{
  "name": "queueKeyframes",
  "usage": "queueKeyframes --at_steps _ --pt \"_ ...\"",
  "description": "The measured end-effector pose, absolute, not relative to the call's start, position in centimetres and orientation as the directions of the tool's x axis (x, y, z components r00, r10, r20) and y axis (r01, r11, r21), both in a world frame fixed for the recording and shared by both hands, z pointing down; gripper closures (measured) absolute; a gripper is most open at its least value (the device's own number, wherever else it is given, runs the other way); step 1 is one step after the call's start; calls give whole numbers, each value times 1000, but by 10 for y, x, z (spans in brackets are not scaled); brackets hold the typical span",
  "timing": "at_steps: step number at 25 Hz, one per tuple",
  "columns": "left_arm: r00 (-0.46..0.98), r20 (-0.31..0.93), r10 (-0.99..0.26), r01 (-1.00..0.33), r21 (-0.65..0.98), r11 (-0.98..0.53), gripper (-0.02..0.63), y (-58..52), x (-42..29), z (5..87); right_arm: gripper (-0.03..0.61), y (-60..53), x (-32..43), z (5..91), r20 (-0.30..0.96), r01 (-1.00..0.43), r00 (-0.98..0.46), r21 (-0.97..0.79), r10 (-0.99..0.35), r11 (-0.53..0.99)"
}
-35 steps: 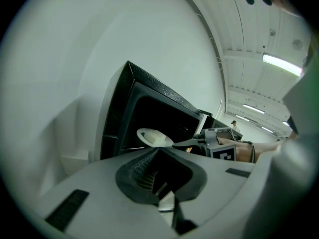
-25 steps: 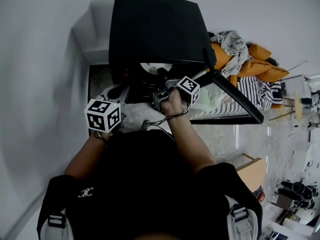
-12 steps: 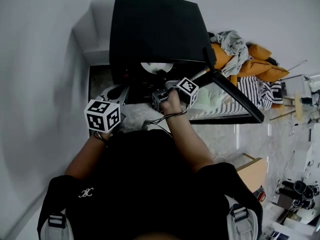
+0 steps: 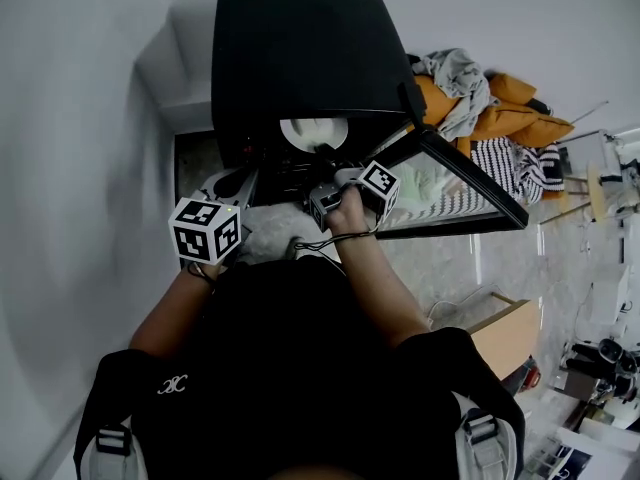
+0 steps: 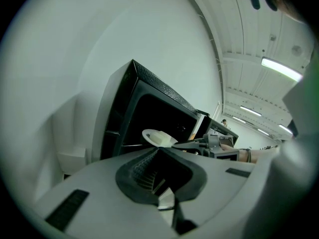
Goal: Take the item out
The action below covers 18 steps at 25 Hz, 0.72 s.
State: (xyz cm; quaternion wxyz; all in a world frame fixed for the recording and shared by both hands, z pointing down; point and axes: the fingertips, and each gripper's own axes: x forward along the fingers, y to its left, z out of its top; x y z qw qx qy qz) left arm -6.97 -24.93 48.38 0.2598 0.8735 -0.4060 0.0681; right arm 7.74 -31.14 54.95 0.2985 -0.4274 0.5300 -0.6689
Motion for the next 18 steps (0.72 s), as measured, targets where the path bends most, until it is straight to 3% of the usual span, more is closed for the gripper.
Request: queueKeyframes --at_steps 18 --pt "714 300 -633 -698 386 -603 606 -244 -52 478 556 -235 76 505 190 -61 -492 -981 -850 -185"
